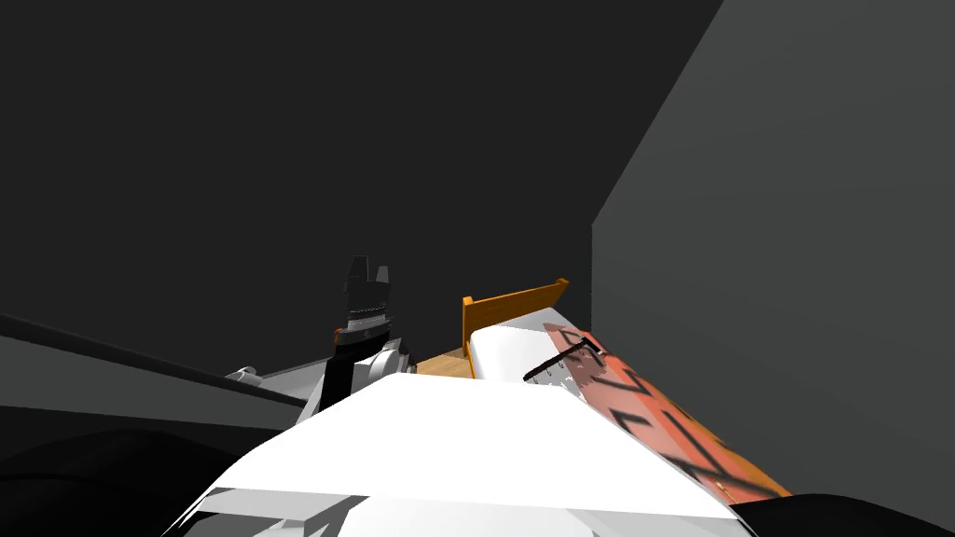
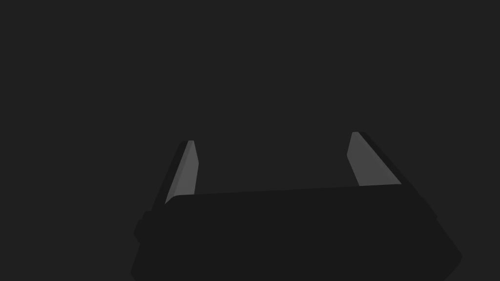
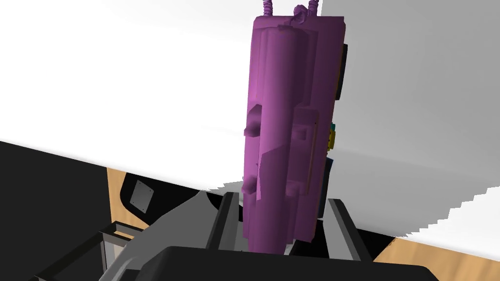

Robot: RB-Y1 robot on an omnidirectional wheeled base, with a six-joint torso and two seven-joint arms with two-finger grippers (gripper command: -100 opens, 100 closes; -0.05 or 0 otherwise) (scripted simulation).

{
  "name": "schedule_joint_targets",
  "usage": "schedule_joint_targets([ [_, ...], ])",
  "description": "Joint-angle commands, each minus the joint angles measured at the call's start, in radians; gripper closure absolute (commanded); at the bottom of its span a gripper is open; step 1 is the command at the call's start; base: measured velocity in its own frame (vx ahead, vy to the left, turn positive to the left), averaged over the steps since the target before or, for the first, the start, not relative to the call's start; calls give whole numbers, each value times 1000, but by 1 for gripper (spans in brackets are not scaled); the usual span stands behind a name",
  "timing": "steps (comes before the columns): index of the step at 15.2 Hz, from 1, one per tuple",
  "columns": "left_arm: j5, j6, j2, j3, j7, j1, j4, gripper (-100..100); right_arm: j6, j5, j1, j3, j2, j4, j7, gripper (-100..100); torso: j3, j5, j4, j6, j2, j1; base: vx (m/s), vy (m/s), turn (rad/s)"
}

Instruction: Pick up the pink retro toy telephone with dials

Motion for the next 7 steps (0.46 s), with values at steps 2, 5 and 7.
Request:
schedule_joint_targets([
  [2,0,0,0,0,0,0,0,0,11,10,34,15,-10,-35,-37,100,0,0,0,0,0,0,50,21,23],
  [5,0,0,0,0,0,0,0,0,29,-4,64,17,-24,-52,-43,100,-1,1,0,-1,-3,2,79,33,87],
  [7,0,0,0,0,0,0,0,0,29,-10,60,13,-24,-45,-31,100,-2,2,0,-1,-3,3,50,26,30],
])
